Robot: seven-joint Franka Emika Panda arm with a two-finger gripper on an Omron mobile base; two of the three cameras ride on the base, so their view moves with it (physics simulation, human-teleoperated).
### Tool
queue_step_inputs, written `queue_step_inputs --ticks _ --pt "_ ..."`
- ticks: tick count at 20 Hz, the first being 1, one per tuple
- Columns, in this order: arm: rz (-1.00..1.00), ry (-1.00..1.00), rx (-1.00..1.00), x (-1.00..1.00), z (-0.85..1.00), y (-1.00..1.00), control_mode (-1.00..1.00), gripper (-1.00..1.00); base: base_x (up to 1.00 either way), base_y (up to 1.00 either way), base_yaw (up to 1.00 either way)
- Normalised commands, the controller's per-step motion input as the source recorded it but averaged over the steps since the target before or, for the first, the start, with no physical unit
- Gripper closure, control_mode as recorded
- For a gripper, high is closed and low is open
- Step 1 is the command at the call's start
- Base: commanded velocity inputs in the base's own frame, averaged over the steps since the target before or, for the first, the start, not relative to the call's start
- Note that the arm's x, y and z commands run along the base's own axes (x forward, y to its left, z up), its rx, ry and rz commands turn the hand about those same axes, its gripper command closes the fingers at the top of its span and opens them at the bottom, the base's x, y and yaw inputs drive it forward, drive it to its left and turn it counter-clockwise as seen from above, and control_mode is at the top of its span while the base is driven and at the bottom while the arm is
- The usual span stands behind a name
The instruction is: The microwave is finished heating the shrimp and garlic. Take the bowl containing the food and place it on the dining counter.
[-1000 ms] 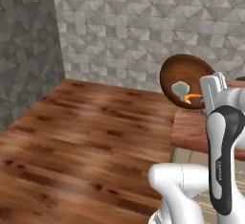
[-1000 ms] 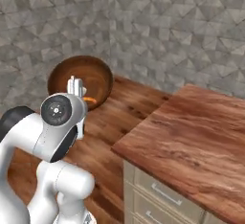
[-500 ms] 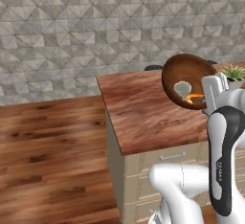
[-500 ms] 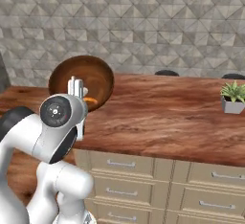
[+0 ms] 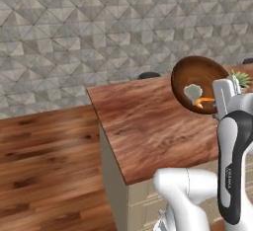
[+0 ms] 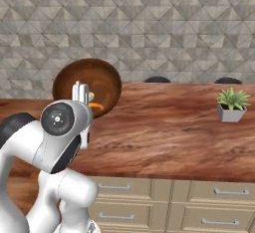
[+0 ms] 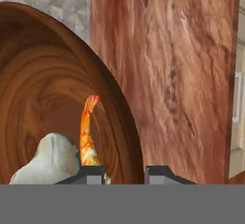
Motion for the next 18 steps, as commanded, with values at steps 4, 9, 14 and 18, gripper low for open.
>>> queue_step_inputs --ticks 4,9,14,18 --pt "-0.01 0.11 0.0 0.59 -0.02 -0.05 -1.0 1.0 0.13 0.0 -0.01" --pt "0.06 0.39 0.0 0.98 -0.14 -0.46 -1.0 1.0 0.0 0.0 0.0" --pt "0.43 0.23 0.0 0.54 -0.49 -0.57 -1.0 1.0 0.0 0.0 0.0" --pt "0.39 0.13 -0.08 0.41 -0.6 -0.22 -1.0 1.0 0.0 0.0 0.0"
